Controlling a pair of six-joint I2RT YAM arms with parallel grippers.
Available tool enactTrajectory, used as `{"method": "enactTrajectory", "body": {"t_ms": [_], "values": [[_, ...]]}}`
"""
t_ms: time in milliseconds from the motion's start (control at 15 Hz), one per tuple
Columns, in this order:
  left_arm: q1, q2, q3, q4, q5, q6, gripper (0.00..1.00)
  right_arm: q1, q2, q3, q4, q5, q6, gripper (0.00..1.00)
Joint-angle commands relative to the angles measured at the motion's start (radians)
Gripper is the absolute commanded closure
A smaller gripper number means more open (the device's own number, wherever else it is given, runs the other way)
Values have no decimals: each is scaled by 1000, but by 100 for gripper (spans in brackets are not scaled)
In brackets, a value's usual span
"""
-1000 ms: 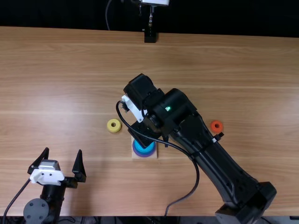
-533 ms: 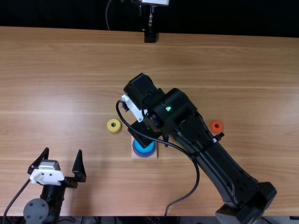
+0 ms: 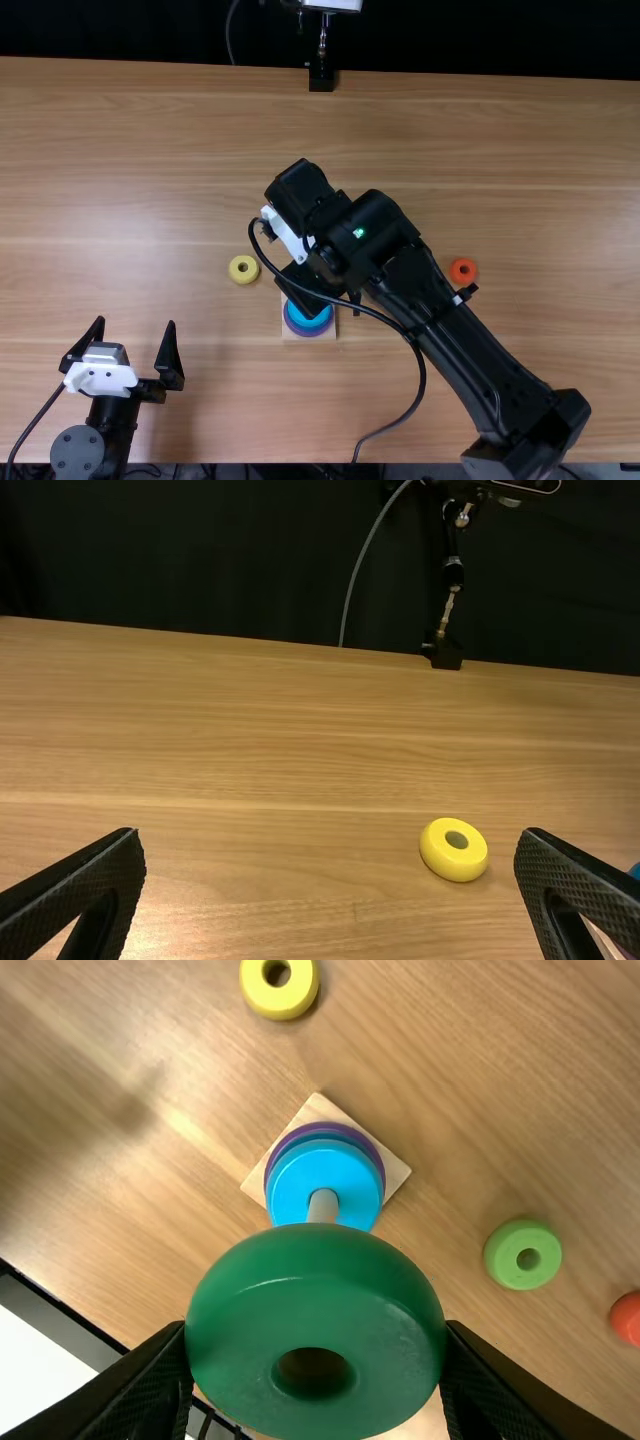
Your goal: Build the Hanoi tower: stack the rings onto the peg from bottom to top in this color order: purple, dark blue, light blue, dark green, light green, yellow, orange.
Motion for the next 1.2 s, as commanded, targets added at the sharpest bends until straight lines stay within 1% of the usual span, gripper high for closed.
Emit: {"method": "enactTrajectory", "body": {"t_ms": [0, 467, 600, 1000, 1067, 1133], "values": [[-1, -12, -19, 0, 1, 14, 0, 9, -34, -11, -2, -2, -10, 100], [-1, -12, -19, 0, 1, 14, 0, 9, -29, -9, 6, -2, -8, 100], [-1, -12, -19, 0, 1, 14, 0, 22, -29, -11, 6, -2, -4, 100], [-1, -12, -19, 0, 0, 14, 0, 32, -28, -23, 6, -2, -10, 100], [-1, -12, -19, 0, 1, 14, 0, 32, -28, -31, 6, 6, -6, 72], [-1, -12, -19, 0, 1, 14, 0, 32, -28, -34, 2, 9, -6, 39]]}}
